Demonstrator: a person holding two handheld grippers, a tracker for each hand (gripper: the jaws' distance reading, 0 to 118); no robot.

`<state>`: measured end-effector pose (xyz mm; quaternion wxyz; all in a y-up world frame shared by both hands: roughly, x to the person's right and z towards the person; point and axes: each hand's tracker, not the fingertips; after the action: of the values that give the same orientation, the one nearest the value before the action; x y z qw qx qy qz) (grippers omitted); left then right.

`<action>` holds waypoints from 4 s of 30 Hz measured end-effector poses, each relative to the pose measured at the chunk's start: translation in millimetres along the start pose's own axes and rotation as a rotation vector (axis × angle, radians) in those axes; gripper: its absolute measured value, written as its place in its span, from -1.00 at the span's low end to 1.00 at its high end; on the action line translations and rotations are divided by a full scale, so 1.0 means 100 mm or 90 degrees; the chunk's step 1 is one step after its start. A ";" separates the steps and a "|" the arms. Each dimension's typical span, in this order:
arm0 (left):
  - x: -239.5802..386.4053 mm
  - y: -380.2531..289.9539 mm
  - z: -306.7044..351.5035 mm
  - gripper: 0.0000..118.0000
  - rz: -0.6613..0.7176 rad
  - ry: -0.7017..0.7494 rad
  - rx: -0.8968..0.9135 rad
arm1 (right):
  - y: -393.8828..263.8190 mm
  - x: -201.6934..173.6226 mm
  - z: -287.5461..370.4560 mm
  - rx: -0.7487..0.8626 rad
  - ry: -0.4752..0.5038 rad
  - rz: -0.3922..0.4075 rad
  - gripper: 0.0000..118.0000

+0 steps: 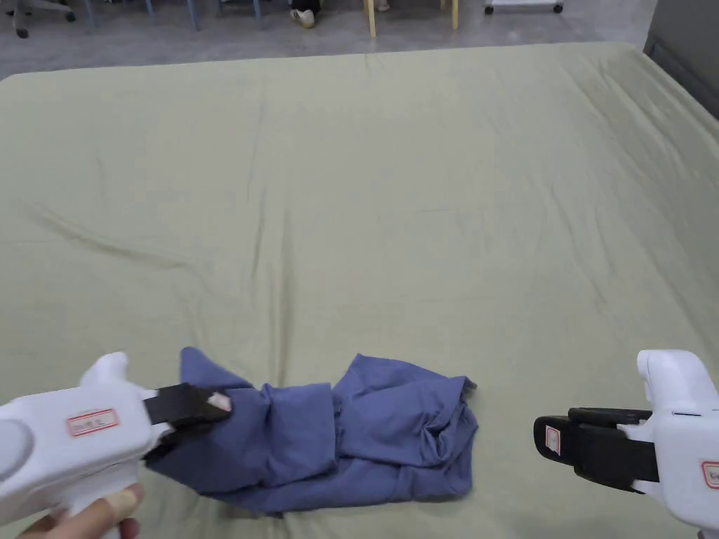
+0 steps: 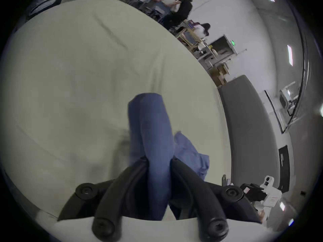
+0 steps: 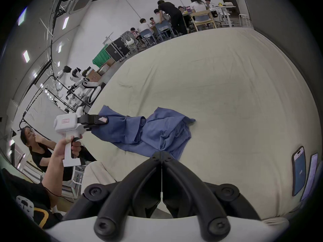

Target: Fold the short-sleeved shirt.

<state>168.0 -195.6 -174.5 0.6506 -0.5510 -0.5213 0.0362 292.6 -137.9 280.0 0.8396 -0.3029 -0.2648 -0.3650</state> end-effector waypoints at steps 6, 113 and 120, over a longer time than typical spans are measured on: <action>0.80 -0.45 -0.98 -0.78 -0.129 0.025 -0.081 | 0.00 0.03 0.05 -0.006 -0.011 -0.003 -0.96; -1.67 1.28 0.71 -0.24 -0.150 0.167 -0.107 | 0.95 -3.32 -1.05 0.322 -0.108 0.251 -0.92; -2.48 1.32 1.24 -0.25 -0.103 0.222 -0.112 | 0.68 -4.24 -1.27 0.285 0.013 0.334 -0.91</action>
<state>35.7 -214.0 -451.7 0.6814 -0.5598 -0.4444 -0.1575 122.2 2.2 -110.1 0.9530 -0.1654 -0.2433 -0.0727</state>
